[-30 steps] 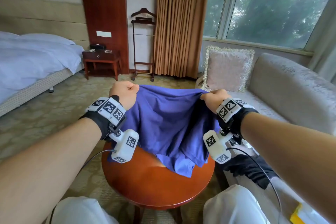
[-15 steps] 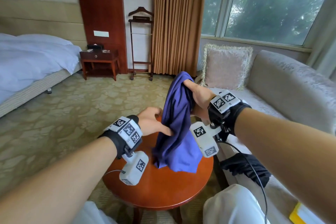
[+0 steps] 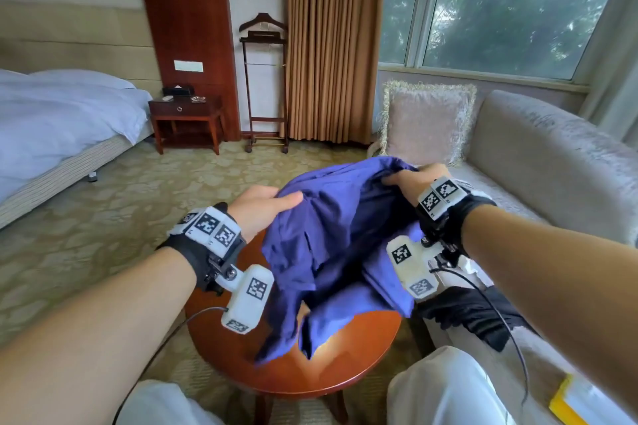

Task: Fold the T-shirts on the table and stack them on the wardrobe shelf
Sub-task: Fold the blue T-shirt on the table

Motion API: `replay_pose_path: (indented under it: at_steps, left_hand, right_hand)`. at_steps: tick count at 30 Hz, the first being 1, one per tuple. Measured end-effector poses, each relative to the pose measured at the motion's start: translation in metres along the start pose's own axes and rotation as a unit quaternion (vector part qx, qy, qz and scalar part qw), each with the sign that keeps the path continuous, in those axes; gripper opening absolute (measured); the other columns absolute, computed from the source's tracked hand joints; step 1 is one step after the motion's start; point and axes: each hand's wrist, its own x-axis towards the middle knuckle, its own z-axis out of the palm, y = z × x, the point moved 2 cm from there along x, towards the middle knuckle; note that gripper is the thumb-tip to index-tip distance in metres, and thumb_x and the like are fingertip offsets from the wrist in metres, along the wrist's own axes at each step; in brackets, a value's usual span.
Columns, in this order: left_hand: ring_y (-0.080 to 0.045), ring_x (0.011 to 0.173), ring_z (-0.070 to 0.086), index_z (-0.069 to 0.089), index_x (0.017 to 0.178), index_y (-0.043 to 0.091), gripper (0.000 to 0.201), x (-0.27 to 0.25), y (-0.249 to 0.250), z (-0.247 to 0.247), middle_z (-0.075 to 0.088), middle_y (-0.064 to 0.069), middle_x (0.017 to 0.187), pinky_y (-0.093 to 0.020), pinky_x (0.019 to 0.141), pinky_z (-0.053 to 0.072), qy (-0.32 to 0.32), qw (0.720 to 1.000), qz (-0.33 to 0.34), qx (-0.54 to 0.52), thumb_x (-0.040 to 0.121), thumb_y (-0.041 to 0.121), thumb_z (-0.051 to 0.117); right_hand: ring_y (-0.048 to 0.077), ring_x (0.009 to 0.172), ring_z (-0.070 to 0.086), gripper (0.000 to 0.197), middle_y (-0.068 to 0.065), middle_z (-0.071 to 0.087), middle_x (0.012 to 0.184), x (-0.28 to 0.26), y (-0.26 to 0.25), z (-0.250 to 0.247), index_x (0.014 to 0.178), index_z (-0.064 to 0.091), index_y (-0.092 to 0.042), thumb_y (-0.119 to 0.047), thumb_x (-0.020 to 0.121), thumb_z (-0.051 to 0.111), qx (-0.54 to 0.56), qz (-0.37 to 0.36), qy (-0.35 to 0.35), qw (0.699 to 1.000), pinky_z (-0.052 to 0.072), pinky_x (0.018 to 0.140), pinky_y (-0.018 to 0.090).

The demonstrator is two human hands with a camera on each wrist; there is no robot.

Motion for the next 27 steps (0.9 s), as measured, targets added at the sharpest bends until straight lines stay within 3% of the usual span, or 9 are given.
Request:
replay_pose_path:
  at_steps: [3,5,8,13,16,18,20,23,27]
  left_hand:
    - [-0.022,0.069,0.070,0.071,0.081,0.007,0.020,-0.004,0.012,-0.003,0.075,-0.008,0.074,-0.033,0.073,0.057,0.019,0.995,-0.030,-0.094,0.092,0.023,0.065]
    - [-0.022,0.068,0.071,0.071,0.082,0.006,0.023,-0.006,0.017,0.002,0.075,-0.010,0.076,-0.037,0.077,0.057,0.025,0.991,-0.038,-0.127,0.093,0.024,0.064]
    - [-0.029,0.087,0.070,0.069,0.099,-0.002,0.029,-0.005,0.019,0.014,0.073,-0.018,0.096,-0.043,0.088,0.055,0.018,0.987,-0.058,-0.149,0.095,0.026,0.062]
    - [-0.030,0.102,0.067,0.060,0.119,-0.007,0.041,0.002,0.017,0.022,0.066,-0.022,0.119,-0.043,0.095,0.052,0.000,0.973,-0.079,-0.216,0.096,0.026,0.059]
    - [-0.031,0.101,0.069,0.063,0.117,-0.005,0.041,-0.004,0.019,0.022,0.068,-0.021,0.115,-0.038,0.079,0.058,-0.078,0.971,-0.079,-0.213,0.090,0.025,0.063]
    - [-0.030,0.108,0.067,0.062,0.123,0.002,0.044,-0.011,0.022,0.022,0.067,-0.018,0.119,-0.039,0.080,0.058,-0.138,0.973,-0.070,-0.170,0.083,0.020,0.068]
    - [-0.024,0.111,0.065,0.059,0.128,0.017,0.051,-0.014,0.020,0.022,0.068,-0.005,0.121,-0.039,0.081,0.056,-0.150,0.984,-0.064,-0.075,0.080,0.013,0.076]
    - [-0.017,0.111,0.061,0.052,0.127,0.027,0.067,-0.014,0.013,0.023,0.066,0.007,0.121,-0.037,0.080,0.053,-0.113,0.991,-0.070,0.025,0.071,0.009,0.084]
    - [-0.022,0.080,0.065,0.064,0.108,0.003,0.019,-0.008,0.009,0.022,0.068,-0.011,0.098,-0.027,0.058,0.054,0.009,0.999,-0.028,0.032,0.089,0.002,0.062]
  right_hand:
    - [0.023,0.060,0.060,0.032,0.008,0.064,0.067,0.000,0.005,0.004,0.073,0.066,-0.009,-0.036,0.060,0.076,-0.113,-0.005,-0.029,0.993,0.044,0.053,0.026]
    - [0.023,0.059,0.059,0.048,0.009,0.067,0.075,0.001,0.005,0.020,0.087,0.068,-0.009,-0.038,0.052,0.080,-0.095,0.002,-0.055,0.994,0.039,0.048,0.024]
    - [0.019,0.088,0.061,0.071,0.003,0.067,0.094,-0.004,-0.002,0.048,0.117,0.057,-0.010,-0.022,0.052,0.083,-0.015,-0.017,-0.143,0.990,0.045,0.061,0.023]
    - [0.022,0.094,0.066,0.066,0.006,0.071,0.106,-0.038,-0.017,0.064,0.111,0.063,-0.020,0.009,0.054,0.079,0.085,-0.050,-0.355,0.930,0.051,0.072,0.029]
    - [0.020,0.087,0.067,0.041,0.008,0.072,0.098,-0.040,-0.016,0.068,0.104,0.069,-0.012,0.001,0.067,0.084,0.048,-0.096,-0.317,0.942,0.055,0.072,0.030]
    - [0.020,0.079,0.065,0.022,0.008,0.070,0.086,-0.034,-0.014,0.071,0.081,0.069,-0.012,-0.009,0.068,0.086,0.037,-0.100,-0.252,0.962,0.057,0.078,0.036]
    - [0.020,0.068,0.062,0.020,0.006,0.065,0.073,-0.028,-0.014,0.071,0.069,0.065,-0.012,-0.017,0.071,0.085,0.060,-0.069,-0.205,0.974,0.055,0.069,0.036]
    - [0.026,0.072,0.066,0.030,0.009,0.070,0.078,-0.021,-0.019,0.070,0.080,0.071,-0.007,-0.032,0.071,0.084,0.090,-0.020,-0.161,0.983,0.059,0.072,0.039]
    - [0.022,0.064,0.064,0.042,0.008,0.069,0.077,-0.018,-0.023,0.069,0.080,0.068,-0.007,-0.045,0.071,0.082,0.087,-0.010,-0.150,0.985,0.054,0.059,0.030]
